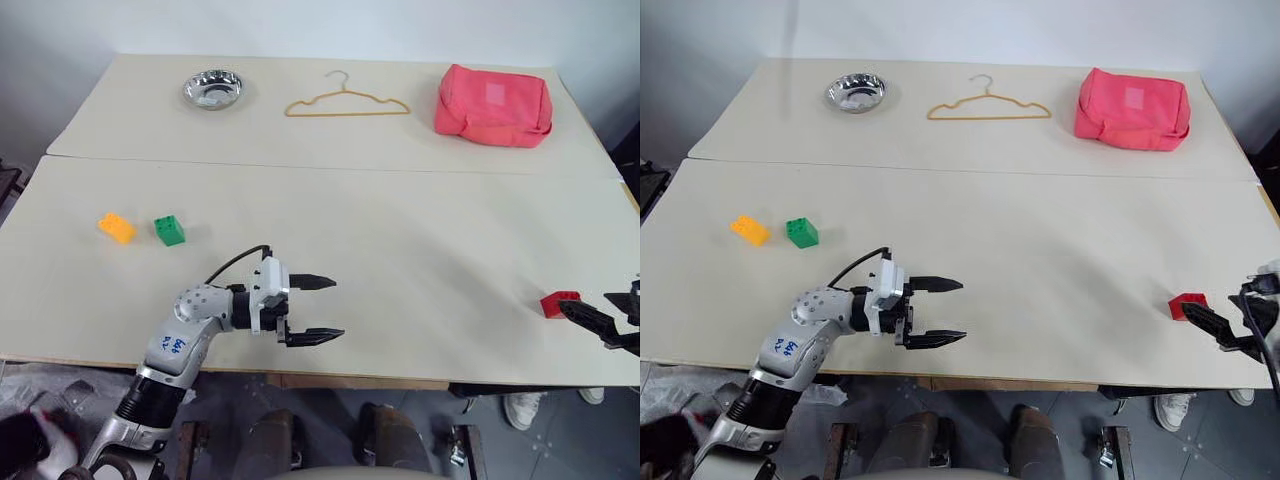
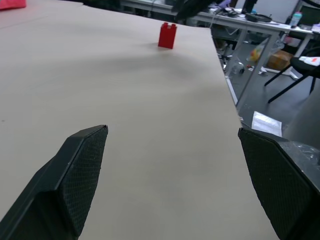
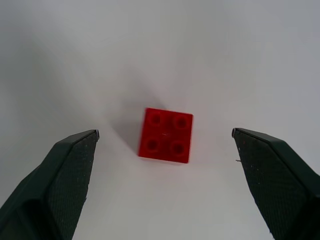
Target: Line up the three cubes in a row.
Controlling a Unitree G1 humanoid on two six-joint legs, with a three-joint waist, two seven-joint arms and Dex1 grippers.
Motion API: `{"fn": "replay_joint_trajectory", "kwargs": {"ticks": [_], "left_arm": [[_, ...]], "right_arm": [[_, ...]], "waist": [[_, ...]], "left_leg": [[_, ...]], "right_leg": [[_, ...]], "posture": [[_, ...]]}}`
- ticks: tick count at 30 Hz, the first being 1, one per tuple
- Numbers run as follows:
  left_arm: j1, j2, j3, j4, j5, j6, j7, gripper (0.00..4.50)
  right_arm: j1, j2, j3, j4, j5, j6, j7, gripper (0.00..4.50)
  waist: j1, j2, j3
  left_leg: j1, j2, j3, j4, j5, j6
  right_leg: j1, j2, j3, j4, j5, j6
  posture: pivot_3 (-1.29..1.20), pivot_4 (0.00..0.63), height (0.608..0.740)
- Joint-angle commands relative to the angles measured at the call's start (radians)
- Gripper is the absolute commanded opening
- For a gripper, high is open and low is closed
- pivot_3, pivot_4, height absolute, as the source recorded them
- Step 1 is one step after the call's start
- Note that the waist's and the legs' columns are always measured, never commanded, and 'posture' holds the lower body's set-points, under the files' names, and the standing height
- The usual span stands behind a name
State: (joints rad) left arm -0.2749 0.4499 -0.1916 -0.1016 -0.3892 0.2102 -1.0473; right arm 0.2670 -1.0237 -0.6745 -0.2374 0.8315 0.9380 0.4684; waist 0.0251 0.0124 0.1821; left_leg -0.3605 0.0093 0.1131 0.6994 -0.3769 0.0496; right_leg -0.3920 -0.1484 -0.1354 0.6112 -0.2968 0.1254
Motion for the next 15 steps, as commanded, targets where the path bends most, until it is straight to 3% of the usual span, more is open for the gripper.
{"fn": "replay_joint_trajectory", "kwargs": {"ticks": [1, 8, 11, 15], "left_arm": [[0.023, 0.003, 0.018, -0.035, 0.004, -0.013, 0.017, 4.43], [0.036, 0.017, 0.03, -0.055, 0.008, -0.014, 0.031, 4.43], [0.039, 0.028, 0.037, -0.054, 0.011, -0.025, 0.031, 4.5], [0.035, 0.04, 0.045, -0.045, 0.009, -0.04, 0.024, 4.5]], "right_arm": [[-0.056, 0.007, 0.045, 0.024, -0.039, 0.0, 0.02, 4.5], [-0.175, 0.024, 0.148, 0.121, -0.128, -0.006, 0.026, 4.5], [-0.21, 0.022, 0.17, 0.158, -0.159, -0.01, 0.042, 3.87], [-0.239, 0.006, 0.189, 0.171, -0.176, -0.001, 0.094, 2.49]], "waist": [[0.0, 0.0, 0.0], [0.001, 0.0, 0.0], [0.001, 0.0, 0.0], [0.0, 0.0, 0.0]], "left_leg": [[0.0, 0.0, 0.0, 0.0, 0.0, 0.0], [0.0, 0.0, 0.001, 0.001, 0.0, 0.0], [0.0, 0.0, 0.001, 0.0, 0.0, 0.0], [0.0, 0.0, 0.001, 0.0, 0.0, 0.0]], "right_leg": [[0.0, 0.0, -0.001, 0.0, 0.0, 0.0], [0.0, 0.0, -0.001, 0.0, 0.001, 0.001], [0.0, 0.0, -0.003, 0.0, 0.001, 0.001], [0.0, 0.0, -0.003, 0.0, 0.001, 0.001]], "posture": [[0.0, 0.15, 0.74], [0.0, 0.15, 0.74], [0.0, 0.15, 0.74], [0.0, 0.15, 0.74]]}}
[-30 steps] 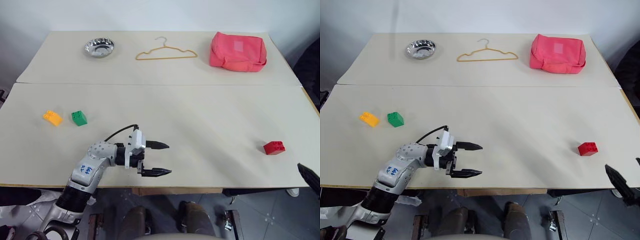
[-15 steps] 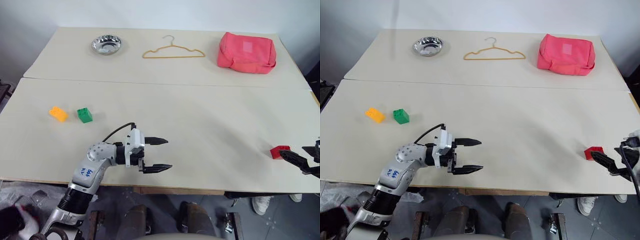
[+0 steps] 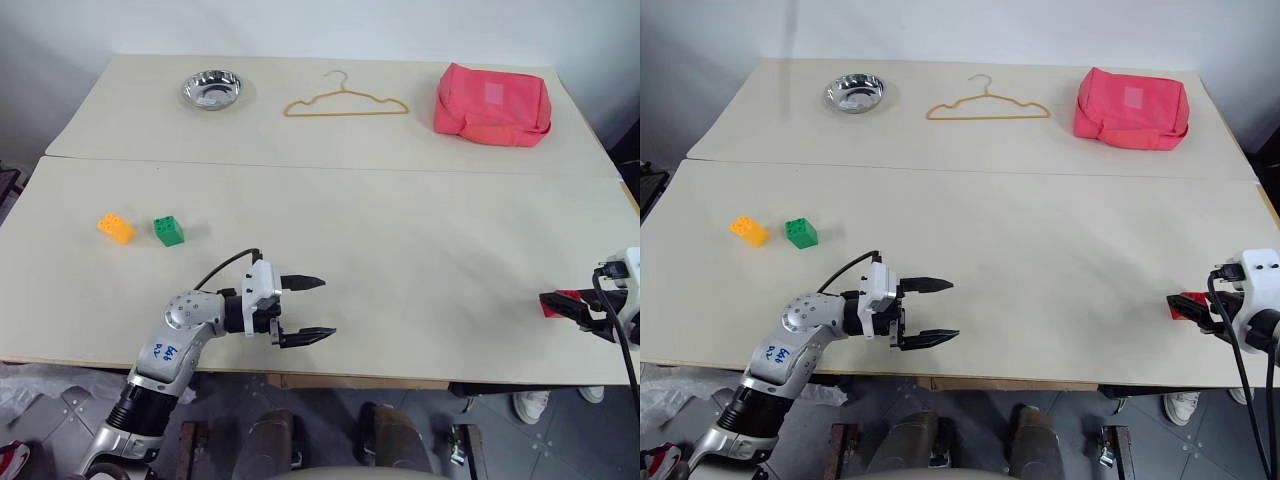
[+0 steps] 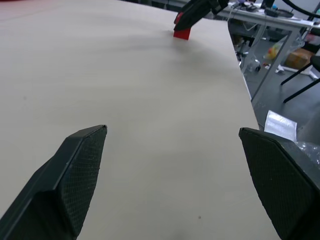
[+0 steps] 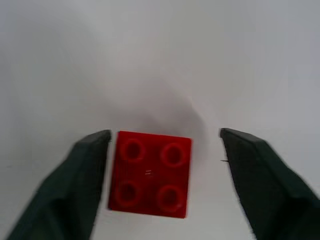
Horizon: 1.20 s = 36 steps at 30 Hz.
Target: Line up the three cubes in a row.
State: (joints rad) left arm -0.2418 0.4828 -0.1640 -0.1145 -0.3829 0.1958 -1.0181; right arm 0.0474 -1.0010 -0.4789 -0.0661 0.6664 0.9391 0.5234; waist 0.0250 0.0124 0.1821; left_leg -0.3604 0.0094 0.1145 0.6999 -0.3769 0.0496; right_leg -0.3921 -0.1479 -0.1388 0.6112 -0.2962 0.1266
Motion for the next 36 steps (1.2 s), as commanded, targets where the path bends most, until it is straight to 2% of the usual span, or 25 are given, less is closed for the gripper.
{"fn": "replay_joint_trajectory", "kwargs": {"ticks": [1, 2, 3, 5, 7, 10, 13, 14, 17, 20, 23, 28, 36], "left_arm": [[0.003, 0.011, 0.021, -0.032, 0.002, -0.03, -0.007, 4.5], [0.004, 0.015, 0.025, -0.032, 0.001, -0.034, -0.009, 4.5], [0.005, 0.018, 0.029, -0.032, 0.002, -0.038, -0.008, 4.5], [0.009, 0.023, 0.039, -0.029, 0.003, -0.049, -0.004, 4.5], [0.011, 0.031, 0.057, -0.028, -0.006, -0.046, 0.002, 4.5], [0.02, 0.039, 0.102, -0.026, -0.032, -0.029, 0.018, 4.5], [0.042, 0.043, 0.166, -0.006, -0.055, -0.032, 0.035, 4.5], [0.055, 0.047, 0.189, -0.003, -0.061, -0.031, 0.042, 4.5], [0.122, 0.089, 0.243, -0.012, -0.061, -0.029, 0.034, 4.5], [0.16, 0.112, 0.269, -0.029, -0.062, -0.031, 0.037, 4.5], [0.205, 0.123, 0.292, -0.083, -0.071, -0.015, 0.06, 4.5], [0.282, 0.132, 0.314, -0.183, -0.082, 0.017, 0.086, 4.5], [0.338, 0.133, 0.349, -0.239, -0.08, 0.026, 0.119, 4.5]], "right_arm": [[-0.023, -0.02, -0.007, -0.004, -0.01, 0.002, 0.054, 2.17], [-0.025, -0.026, -0.005, -0.011, -0.011, 0.003, 0.072, 1.74], [-0.029, -0.03, -0.003, -0.018, -0.012, 0.003, 0.088, 1.5], [-0.07, -0.043, 0.007, -0.031, -0.008, 0.02, 0.104, 1.51], [-0.173, -0.066, 0.052, -0.05, 0.018, 0.039, 0.15, 1.51], [-0.369, -0.083, 0.215, -0.078, 0.005, -0.019, 0.291, 1.51], [-0.573, -0.067, 0.444, -0.044, -0.117, -0.163, 0.46, 1.51], [-0.646, -0.044, 0.523, -0.016, -0.168, -0.218, 0.516, 1.51], [-0.888, 0.114, 0.738, 0.199, -0.33, -0.429, 0.68, 1.51], [-1.032, 0.239, 0.853, 0.424, -0.465, -0.584, 0.748, 1.51], [-1.132, 0.353, 0.919, 0.627, -0.566, -0.735, 0.782, 1.51], [-1.219, 0.489, 0.924, 0.838, -0.622, -0.867, 0.852, 1.51], [-1.275, 0.576, 0.896, 1.026, -0.68, -0.995, 0.931, 1.51]], "waist": [[0.0, 0.0, 0.0], [0.0, 0.0, 0.0], [0.0, 0.0, 0.0], [-0.001, 0.0, 0.0], [-0.005, 0.0, 0.0], [-0.026, 0.001, 0.0], [-0.029, 0.0, 0.001], [-0.03, 0.0, 0.001], [-0.05, -0.002, 0.002], [-0.05, -0.002, 0.002], [-0.05, -0.002, 0.002], [-0.054, -0.002, 0.003], [-0.056, -0.002, 0.003]], "left_leg": [[0.0, 0.0, 0.0, 0.0, 0.0, 0.0], [0.0, 0.0, 0.0, 0.0, 0.0, 0.0], [0.0, 0.0, 0.0, 0.0, 0.0, 0.0], [0.0, 0.0, 0.0, 0.0, 0.0, 0.0], [0.0, 0.0, 0.0, 0.0, 0.0, 0.0], [0.001, 0.001, 0.002, 0.0, 0.0, 0.0], [0.001, 0.003, 0.0, -0.001, 0.0, -0.002], [0.001, 0.003, 0.0, -0.001, 0.0, -0.002], [0.0, 0.003, 0.001, -0.001, 0.0, -0.002], [0.0, 0.002, 0.001, -0.001, 0.0, -0.002], [-0.008, 0.001, -0.004, 0.002, 0.0, -0.002], [-0.011, 0.0, -0.009, 0.001, 0.0, -0.001], [-0.011, 0.0, -0.014, 0.002, 0.0, -0.002]], "right_leg": [[0.0, 0.0, 0.0, 0.0, 0.0, 0.0], [0.0, 0.0, 0.0, 0.0, 0.0, 0.0], [0.0, 0.0, 0.0, 0.0, 0.0, 0.0], [0.0, 0.0, 0.0, 0.0, 0.0, 0.0], [0.0, 0.0, 0.0, 0.0, 0.0, 0.0], [-0.001, 0.0, 0.001, 0.001, 0.0, 0.0], [0.0, 0.002, 0.002, 0.0, 0.0, -0.001], [-0.001, 0.002, 0.002, 0.0, 0.0, -0.001], [-0.001, 0.002, 0.0, -0.001, 0.0, -0.001], [-0.002, 0.001, -0.001, -0.001, 0.0, -0.001], [-0.005, 0.0, -0.006, -0.001, 0.0, -0.001], [-0.005, -0.001, -0.011, 0.0, 0.0, -0.001], [-0.002, -0.001, -0.017, -0.001, -0.001, -0.001]], "posture": [[0.0, 0.15, 0.74], [0.0, 0.15, 0.74], [0.0, 0.15, 0.74], [0.0, 0.15, 0.74], [0.0, 0.15, 0.74], [0.0, 0.15, 0.74], [0.0, 0.15, 0.74], [0.0, 0.15, 0.74], [0.0, 0.15, 0.74], [0.0, 0.15, 0.74], [0.0, 0.15, 0.74], [0.0, 0.15, 0.74], [0.0, 0.15, 0.74]]}}
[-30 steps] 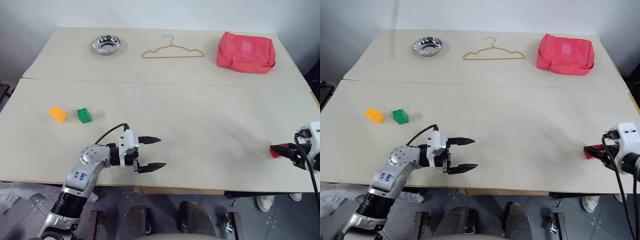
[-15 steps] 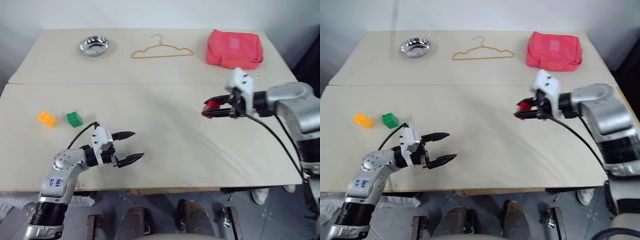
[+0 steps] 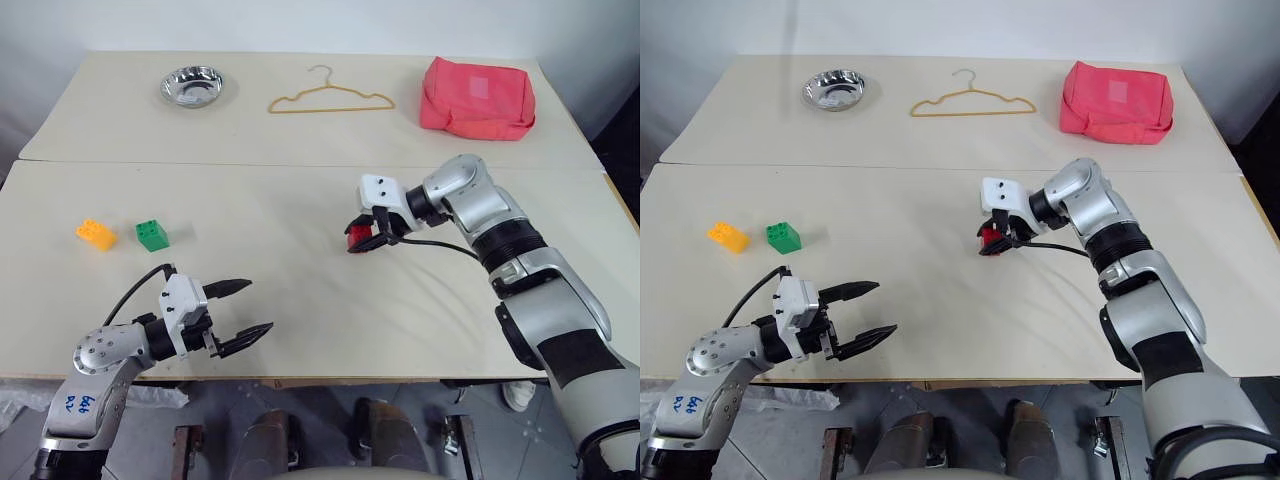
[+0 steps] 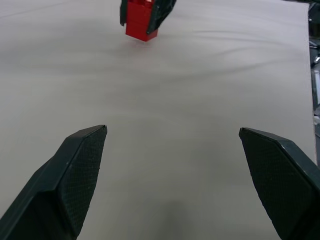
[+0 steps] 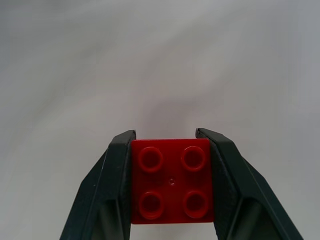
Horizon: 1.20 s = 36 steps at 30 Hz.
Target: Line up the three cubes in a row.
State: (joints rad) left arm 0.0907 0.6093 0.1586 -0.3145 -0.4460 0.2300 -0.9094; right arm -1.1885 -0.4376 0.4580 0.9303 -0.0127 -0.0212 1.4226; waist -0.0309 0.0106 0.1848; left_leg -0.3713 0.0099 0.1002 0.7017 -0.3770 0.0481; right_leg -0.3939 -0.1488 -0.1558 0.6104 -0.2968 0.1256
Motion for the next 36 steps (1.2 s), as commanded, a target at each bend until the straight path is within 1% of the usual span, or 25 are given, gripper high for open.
{"fn": "replay_joint_trajectory", "kwargs": {"ticks": [1, 3, 4, 6, 8, 9, 10, 11, 13, 17, 21, 24, 26, 28, 30, 32, 33, 35, 36], "left_arm": [[0.006, 0.005, 0.027, -0.038, -0.014, -0.012, 0.014, 4.5], [0.002, 0.001, 0.026, -0.033, -0.008, -0.017, 0.023, 4.5], [0.002, -0.001, 0.027, -0.031, -0.007, -0.02, 0.029, 4.5], [0.0, -0.008, 0.031, -0.026, 0.001, -0.029, 0.049, 4.5], [0.012, -0.02, 0.052, -0.023, -0.003, -0.04, 0.071, 4.5], [0.02, -0.028, 0.073, -0.019, -0.011, -0.043, 0.086, 4.5], [0.028, -0.035, 0.092, -0.015, -0.017, -0.045, 0.099, 4.5], [0.039, -0.043, 0.117, -0.008, -0.018, -0.056, 0.116, 4.5], [0.066, -0.063, 0.179, 0.008, -0.026, -0.07, 0.151, 4.5], [0.148, -0.13, 0.328, 0.034, -0.05, -0.105, 0.235, 4.5], [0.245, -0.217, 0.444, 0.036, -0.086, -0.119, 0.317, 4.5], [0.31, -0.276, 0.494, 0.028, -0.08, -0.136, 0.377, 4.5], [0.349, -0.307, 0.491, 0.0, -0.099, -0.108, 0.397, 4.5], [0.369, -0.325, 0.474, -0.033, -0.099, -0.096, 0.416, 4.5], [0.359, -0.357, 0.453, -0.081, -0.09, -0.088, 0.474, 4.5], [0.326, -0.387, 0.432, -0.118, -0.08, -0.067, 0.55, 4.5], [0.312, -0.397, 0.428, -0.14, -0.088, -0.025, 0.604, 4.5], [0.22, -0.44, 0.418, -0.195, -0.1, 0.033, 0.757, 4.5], [0.173, -0.443, 0.403, -0.217, -0.08, 0.074, 0.822, 4.5]], "right_arm": [[-0.044, 0.02, -0.052, 0.043, -0.002, -0.038, 0.021, 1.51], [-0.05, 0.029, -0.073, 0.06, -0.004, -0.044, 0.004, 2.23], [-0.047, 0.029, -0.09, 0.061, 0.002, -0.061, -0.003, 2.45], [-0.033, 0.021, -0.13, 0.048, 0.029, -0.096, 0.011, 3.03], [0.001, 0.008, -0.197, 0.008, 0.088, -0.146, 0.048, 3.7], [0.028, 0.003, -0.246, -0.024, 0.142, -0.165, 0.078, 3.96], [0.051, -0.001, -0.289, -0.053, 0.189, -0.172, 0.109, 4.36], [0.084, -0.015, -0.324, -0.092, 0.234, -0.156, 0.146, 4.44], [0.164, -0.053, -0.368, -0.18, 0.297, -0.123, 0.185, 4.44], [0.39, -0.1, -0.481, -0.393, 0.455, -0.043, 0.181, 4.44], [0.634, -0.098, -0.563, -0.574, 0.536, -0.097, 0.122, 4.44], [0.777, -0.106, -0.568, -0.666, 0.535, -0.118, 0.103, 4.44], [0.833, -0.094, -0.588, -0.695, 0.565, -0.084, 0.065, 4.44], [0.86, -0.08, -0.6, -0.702, 0.569, -0.107, 0.04, 4.44], [0.889, -0.063, -0.602, -0.716, 0.564, -0.122, 0.015, 4.44], [0.911, -0.049, -0.598, -0.74, 0.57, -0.107, -0.009, 4.44], [0.919, -0.044, -0.596, -0.754, 0.572, -0.104, -0.018, 4.44], [0.932, -0.04, -0.583, -0.783, 0.577, -0.08, -0.028, 4.44], [0.931, -0.037, -0.578, -0.79, 0.578, -0.073, -0.033, 4.44]], "waist": [[0.0, 0.0, 0.0], [0.0, 0.0, 0.0], [0.0, 0.0, 0.0], [0.001, 0.0, 0.0], [0.001, 0.0, 0.0], [0.001, 0.0, 0.0], [0.001, 0.0, 0.0], [0.002, 0.0, 0.0], [0.004, 0.0, 0.0], [0.006, 0.0, 0.0], [0.006, 0.0, 0.0], [0.006, 0.0, 0.0], [0.007, 0.0, 0.0], [0.008, -0.001, 0.0], [0.011, -0.001, 0.0], [0.021, -0.001, 0.0], [0.028, -0.001, 0.0], [0.033, -0.001, 0.0], [0.036, -0.001, 0.0]], "left_leg": [[0.0, 0.0, 0.0, 0.0, 0.0, 0.0], [0.0, 0.0, 0.0, 0.0, 0.0, 0.0], [0.0, 0.0, 0.0, 0.0, 0.0, 0.0], [0.0, 0.0, -0.002, 0.0, 0.0, 0.0], [0.0, 0.0, -0.002, 0.0, 0.0, 0.0], [0.0, 0.0, -0.002, 0.0, 0.0, 0.0], [0.0, 0.0, -0.003, 0.0, 0.0, 0.0], [0.0, 0.0, -0.004, 0.0, 0.0, 0.0], [0.0, 0.0, -0.005, 0.0, 0.0, 0.0], [0.0, -0.001, -0.006, 0.0, 0.0, 0.0], [0.0, 0.0, -0.005, -0.001, 0.0, 0.0], [0.001, 0.0, -0.002, -0.001, 0.0, 0.0], [0.003, 0.0, -0.001, 0.0, 0.0, 0.0], [0.004, 0.0, -0.001, 0.002, 0.0, 0.0], [0.006, 0.001, -0.001, 0.002, 0.0, 0.0], [0.008, 0.001, -0.002, 0.002, 0.0, -0.001], [0.008, 0.001, -0.003, 0.002, 0.0, -0.001], [0.009, 0.001, -0.004, 0.002, 0.0, -0.001], [0.009, 0.0, -0.004, 0.002, 0.0, -0.001]], "right_leg": [[0.0, 0.0, 0.0, 0.0, 0.0, 0.0], [0.0, 0.0, 0.0, 0.0, 0.0, 0.0], [0.0, 0.0, 0.0, 0.0, 0.0, 0.0], [0.0, 0.0, 0.0, 0.0, 0.0, 0.0], [0.001, 0.0, 0.0, 0.0, 0.0, 0.0], [0.001, 0.0, -0.001, 0.0, 0.0, 0.0], [0.001, 0.0, -0.001, 0.0, 0.0, 0.0], [0.002, 0.0, -0.001, 0.0, 0.0, 0.0], [0.002, 0.0, -0.001, 0.0, 0.0, 0.0], [0.003, 0.0, -0.002, 0.0, 0.0, 0.0], [0.003, 0.0, -0.003, -0.001, 0.0, 0.0], [0.003, 0.0, -0.002, -0.003, 0.0, 0.0], [0.005, 0.0, -0.001, -0.004, 0.0, 0.0], [0.006, -0.001, 0.0, -0.003, 0.0, 0.0], [0.008, -0.001, 0.0, -0.003, 0.0, 0.0], [0.01, -0.001, 0.001, -0.003, 0.0, 0.0], [0.011, -0.002, 0.004, -0.004, 0.0, -0.001], [0.012, -0.002, 0.007, -0.004, 0.0, -0.001], [0.012, -0.002, 0.007, -0.004, 0.0, -0.001]], "posture": [[0.0, 0.15, 0.74], [0.0, 0.15, 0.74], [0.0, 0.15, 0.74], [0.0, 0.15, 0.74], [0.0, 0.15, 0.74], [0.0, 0.15, 0.74], [0.0, 0.15, 0.74], [0.0, 0.15, 0.74], [0.0, 0.15, 0.74], [0.0, 0.15, 0.74], [0.0, 0.15, 0.74], [0.0, 0.15, 0.74], [0.0, 0.15, 0.74], [0.0, 0.15, 0.74], [0.0, 0.15, 0.74], [0.0, 0.15, 0.74], [0.0, 0.15, 0.74], [0.0, 0.15, 0.74], [0.0, 0.15, 0.74]]}}
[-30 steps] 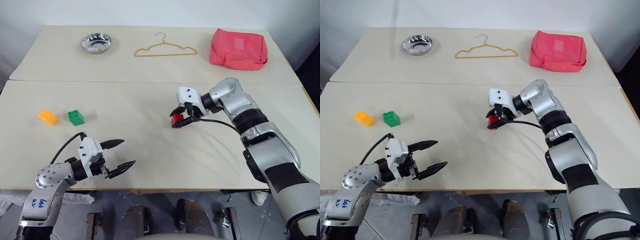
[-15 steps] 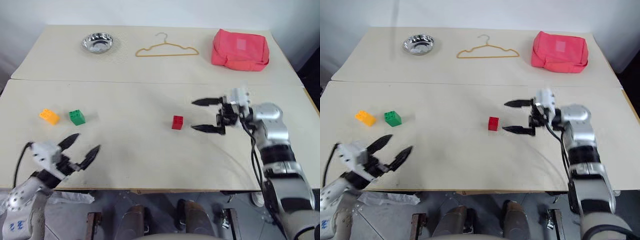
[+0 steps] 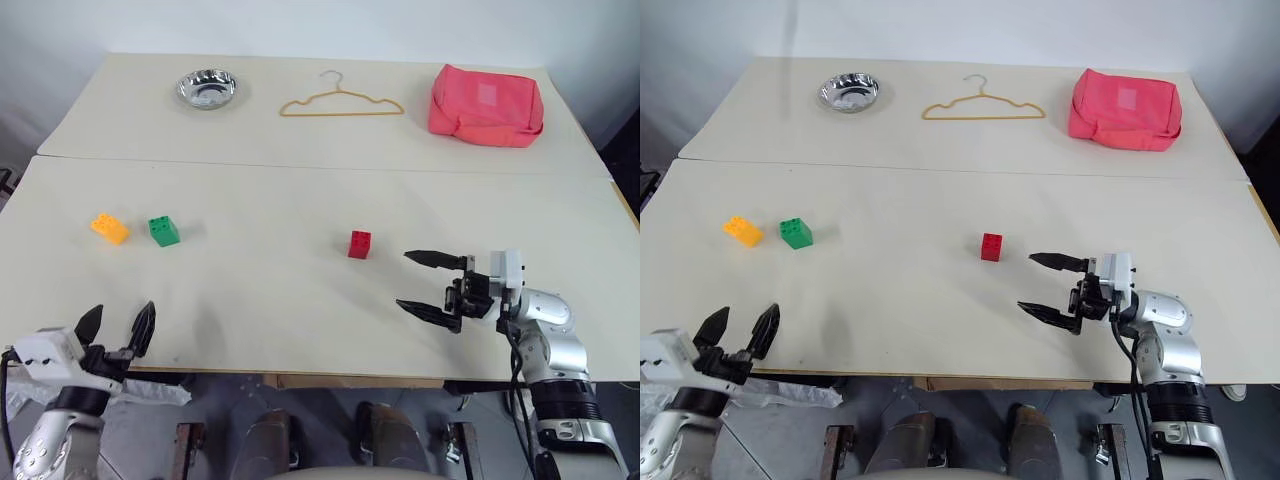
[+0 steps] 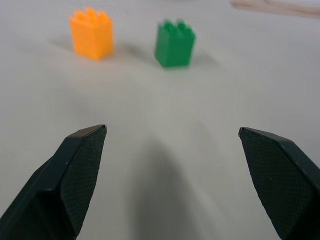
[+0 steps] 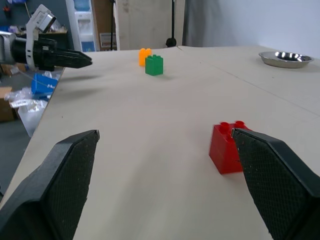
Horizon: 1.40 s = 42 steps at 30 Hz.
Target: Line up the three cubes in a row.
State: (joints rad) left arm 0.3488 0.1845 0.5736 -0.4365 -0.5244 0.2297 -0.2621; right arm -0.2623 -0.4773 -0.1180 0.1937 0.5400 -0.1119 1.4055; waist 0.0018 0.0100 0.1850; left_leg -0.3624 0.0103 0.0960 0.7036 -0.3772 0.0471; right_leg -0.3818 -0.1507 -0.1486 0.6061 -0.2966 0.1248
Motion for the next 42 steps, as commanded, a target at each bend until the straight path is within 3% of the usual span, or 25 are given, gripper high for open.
{"fn": "replay_joint_trajectory", "kwargs": {"ticks": [1, 7, 11, 16, 21, 25, 29, 32, 38, 42], "left_arm": [[-0.124, -0.005, -0.034, -0.11, 0.033, 0.124, 0.222, 4.5], [-0.444, 0.074, -0.132, -0.061, 0.088, 0.461, 0.434, 4.5], [-0.614, 0.12, -0.158, 0.095, 0.135, 0.522, 0.466, 4.5], [-0.714, 0.13, -0.196, 0.219, 0.202, 0.545, 0.495, 4.5], [-0.717, 0.109, -0.226, 0.241, 0.228, 0.559, 0.478, 4.5], [-0.724, 0.109, -0.221, 0.249, 0.239, 0.53, 0.458, 3.64], [-0.735, 0.108, -0.207, 0.273, 0.235, 0.531, 0.447, 2.33], [-0.747, 0.165, -0.222, 0.302, 0.192, 0.479, 0.29, 1.49], [-0.814, 0.422, -0.258, 0.392, 0.04, 0.314, -0.317, 1.5], [-0.949, 0.524, -0.499, 0.527, 0.093, 0.095, -0.826, 1.5]], "right_arm": [[0.002, 0.005, 0.003, -0.06, 0.026, 0.028, -0.022, 4.44], [-0.036, 0.019, 0.04, -0.089, 0.029, 0.086, -0.034, 4.44], [-0.053, 0.04, 0.066, -0.098, 0.016, 0.084, -0.042, 4.44], [-0.059, 0.058, 0.084, -0.117, 0.012, 0.088, -0.058, 4.44], [-0.049, 0.067, 0.081, -0.126, 0.006, 0.069, -0.083, 4.44], [-0.029, 0.078, 0.082, -0.129, 0.002, 0.052, -0.103, 4.5], [-0.011, 0.09, 0.087, -0.128, -0.015, 0.025, -0.131, 4.5], [0.006, 0.081, 0.079, -0.151, -0.006, 0.034, -0.144, 4.5], [0.07, 0.005, 0.0, -0.219, 0.061, 0.08, -0.147, 4.5], [0.114, -0.05, -0.107, -0.22, 0.097, 0.057, -0.146, 4.5]], "waist": [[0.005, -0.001, 0.0], [0.001, -0.001, 0.0], [-0.003, -0.001, 0.0], [-0.002, -0.001, 0.0], [0.004, -0.001, 0.0], [0.003, -0.001, 0.0], [0.002, -0.001, 0.0], [0.004, -0.001, 0.0], [0.003, -0.001, 0.0], [0.015, -0.001, 0.0]], "left_leg": [[0.0, 0.0, 0.0, 0.0, 0.0, 0.0], [0.004, 0.0, 0.0, 0.0, 0.0, 0.0], [0.005, 0.0, 0.0, -0.001, 0.0, 0.0], [0.005, 0.0, 0.0, -0.003, 0.0, 0.0], [0.005, -0.001, 0.0, -0.003, 0.0, 0.0], [0.005, -0.001, 0.0, -0.003, 0.0, 0.0], [0.005, -0.001, 0.0, -0.002, 0.0, -0.001], [0.005, -0.001, 0.0, -0.003, 0.001, -0.001], [0.004, -0.001, 0.0, -0.003, 0.001, -0.001], [0.004, -0.002, 0.0, -0.003, 0.001, -0.001]], "right_leg": [[0.001, 0.0, 0.0, 0.0, 0.0, 0.0], [0.005, 0.002, -0.001, 0.0, 0.0, 0.0], [0.005, 0.003, -0.005, 0.0, 0.0, 0.0], [0.005, 0.003, -0.009, -0.001, 0.0, 0.0], [0.005, 0.003, -0.009, -0.001, 0.0, 0.0], [0.005, 0.003, -0.009, -0.001, 0.0, 0.0], [0.005, 0.003, -0.009, -0.001, 0.0, 0.0], [0.005, 0.003, -0.009, -0.001, 0.0, 0.0], [0.004, 0.003, -0.009, -0.002, 0.0, 0.0], [0.004, 0.003, -0.009, -0.002, 0.0, 0.0]], "posture": [[0.0, 0.15, 0.74], [0.0, 0.15, 0.74], [0.0, 0.15, 0.74], [0.0, 0.15, 0.74], [0.0, 0.15, 0.74], [0.0, 0.15, 0.74], [0.0, 0.15, 0.74], [0.0, 0.15, 0.74], [0.0, 0.15, 0.74], [0.0, 0.15, 0.74]]}}
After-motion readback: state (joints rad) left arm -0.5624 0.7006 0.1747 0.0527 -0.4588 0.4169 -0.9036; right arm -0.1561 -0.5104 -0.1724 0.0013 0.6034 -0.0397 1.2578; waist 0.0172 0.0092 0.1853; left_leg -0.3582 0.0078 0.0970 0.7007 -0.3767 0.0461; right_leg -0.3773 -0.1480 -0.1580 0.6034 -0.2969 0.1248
